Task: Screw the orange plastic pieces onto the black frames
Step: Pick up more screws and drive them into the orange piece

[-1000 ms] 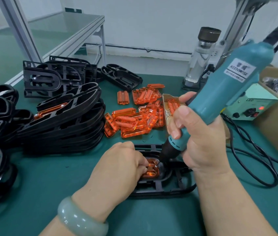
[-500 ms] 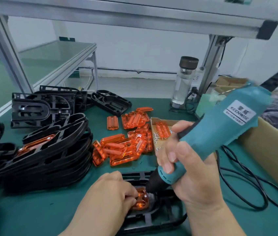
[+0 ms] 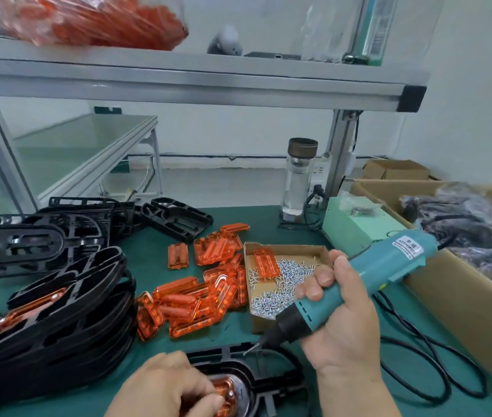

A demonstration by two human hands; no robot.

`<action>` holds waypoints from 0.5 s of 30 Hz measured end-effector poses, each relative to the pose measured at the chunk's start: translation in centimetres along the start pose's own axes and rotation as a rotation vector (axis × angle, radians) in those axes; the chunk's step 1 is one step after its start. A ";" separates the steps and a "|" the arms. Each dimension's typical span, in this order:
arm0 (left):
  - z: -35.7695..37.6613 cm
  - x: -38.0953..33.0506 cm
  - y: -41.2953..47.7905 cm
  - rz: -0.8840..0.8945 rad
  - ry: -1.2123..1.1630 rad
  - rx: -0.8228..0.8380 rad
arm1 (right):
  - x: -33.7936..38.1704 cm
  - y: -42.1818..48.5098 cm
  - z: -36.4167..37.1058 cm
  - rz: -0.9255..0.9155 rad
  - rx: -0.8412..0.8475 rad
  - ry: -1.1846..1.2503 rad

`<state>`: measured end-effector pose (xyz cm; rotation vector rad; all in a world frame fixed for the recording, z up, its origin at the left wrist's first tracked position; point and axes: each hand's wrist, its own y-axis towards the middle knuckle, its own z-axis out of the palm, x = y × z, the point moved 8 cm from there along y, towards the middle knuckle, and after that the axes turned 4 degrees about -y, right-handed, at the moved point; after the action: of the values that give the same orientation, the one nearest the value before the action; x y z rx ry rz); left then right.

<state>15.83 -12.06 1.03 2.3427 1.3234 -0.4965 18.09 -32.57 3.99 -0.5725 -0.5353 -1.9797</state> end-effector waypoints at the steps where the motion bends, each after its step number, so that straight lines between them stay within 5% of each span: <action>1: 0.2 -0.1 0.1 -0.004 0.014 0.015 | 0.0 0.2 -0.2 0.003 -0.015 0.010; 8: 0.5 -0.4 0.5 0.004 0.073 0.112 | -0.6 0.5 -0.9 0.009 -0.076 0.022; 12: -1.8 -2.0 0.3 -0.051 0.116 -0.065 | -0.5 0.7 -1.3 0.008 -0.114 0.004; 15: -3.7 -3.3 1.6 -0.041 -0.066 -0.243 | -0.3 0.7 -1.8 0.002 -0.182 -0.044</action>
<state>16.06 -13.32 6.05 2.0886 1.3233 -0.3969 18.54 -33.79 2.49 -0.7296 -0.3832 -2.0311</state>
